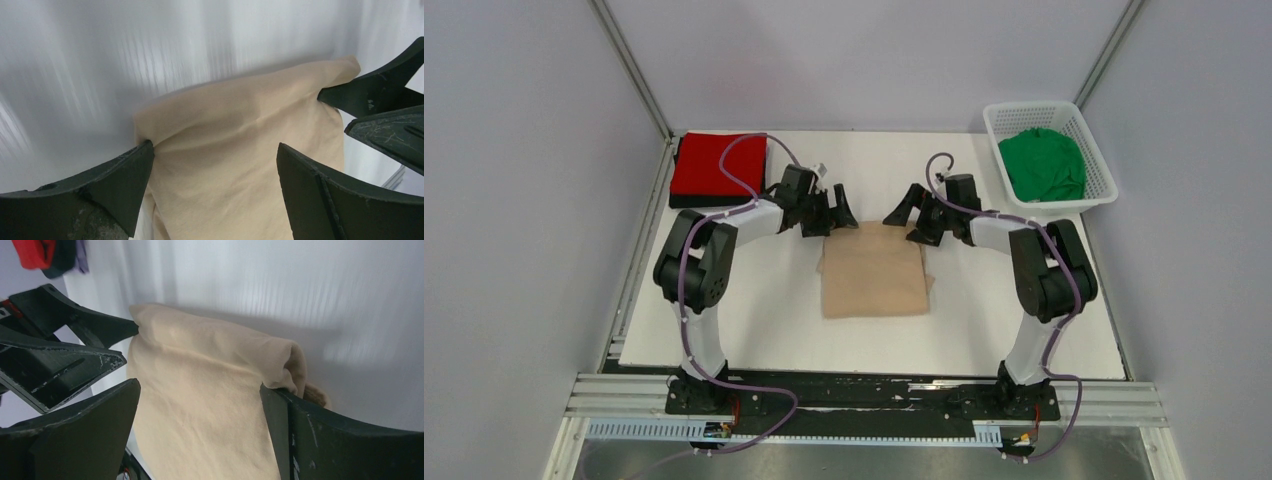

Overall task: Fold and stack the t-shirts
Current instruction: Smooth out wrinkles on the folded tshirt, then put the neatly folded tshirt into the corner of the board with the left arm

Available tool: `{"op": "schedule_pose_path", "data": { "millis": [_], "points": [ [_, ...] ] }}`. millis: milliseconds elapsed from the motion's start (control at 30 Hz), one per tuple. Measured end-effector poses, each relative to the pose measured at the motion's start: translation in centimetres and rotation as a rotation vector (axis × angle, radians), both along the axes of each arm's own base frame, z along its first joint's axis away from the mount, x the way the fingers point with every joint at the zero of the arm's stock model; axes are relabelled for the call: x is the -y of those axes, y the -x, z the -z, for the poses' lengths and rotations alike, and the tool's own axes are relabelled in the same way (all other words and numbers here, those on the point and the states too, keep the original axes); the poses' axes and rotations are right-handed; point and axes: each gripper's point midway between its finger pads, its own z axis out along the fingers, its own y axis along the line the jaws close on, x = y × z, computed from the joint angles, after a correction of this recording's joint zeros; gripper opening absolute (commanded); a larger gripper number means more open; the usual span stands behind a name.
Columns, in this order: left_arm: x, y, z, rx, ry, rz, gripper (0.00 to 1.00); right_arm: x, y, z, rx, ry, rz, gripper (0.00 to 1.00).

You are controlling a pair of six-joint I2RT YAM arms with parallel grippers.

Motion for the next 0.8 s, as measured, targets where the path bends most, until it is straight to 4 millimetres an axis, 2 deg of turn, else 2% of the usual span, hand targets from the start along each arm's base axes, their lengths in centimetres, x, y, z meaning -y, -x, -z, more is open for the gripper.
{"op": "schedule_pose_path", "data": {
  "millis": [133,200,300,433,533,633,733,800],
  "points": [
    [0.2,4.8,0.2,-0.013,-0.06,0.025,1.0,-0.2,5.4,0.1,-0.035,0.047,-0.023,1.0],
    [-0.1,7.1,0.2,-0.025,-0.094,0.03,1.0,-0.1,7.2,0.0,-0.048,0.065,-0.033,1.0],
    [-0.7,9.2,-0.7,-0.021,-0.135,0.026,1.0,0.5,8.7,-0.7,-0.041,0.09,-0.033,1.0],
    [-2.3,9.6,-4.5,0.055,-0.153,-0.026,1.0,1.1,9.2,-4.2,0.063,0.095,-0.028,1.0],
    [-3.4,9.7,-8.4,0.147,-0.137,-0.073,1.0,1.5,9.5,-8.3,0.189,0.081,-0.008,1.0],
    [-4.7,10.6,-11.1,0.213,-0.124,-0.108,1.0,2.7,10.3,-11.5,0.301,0.082,0.047,1.0],
    [-5.9,11.5,-11.6,0.228,-0.138,-0.135,1.0,4.6,11.7,-13.4,0.387,0.1,0.126,1.0],
    [-6.4,12.0,-10.5,0.206,-0.162,-0.141,1.0,5.9,12.6,-13.8,0.418,0.119,0.184,1.0]
  ]
}}
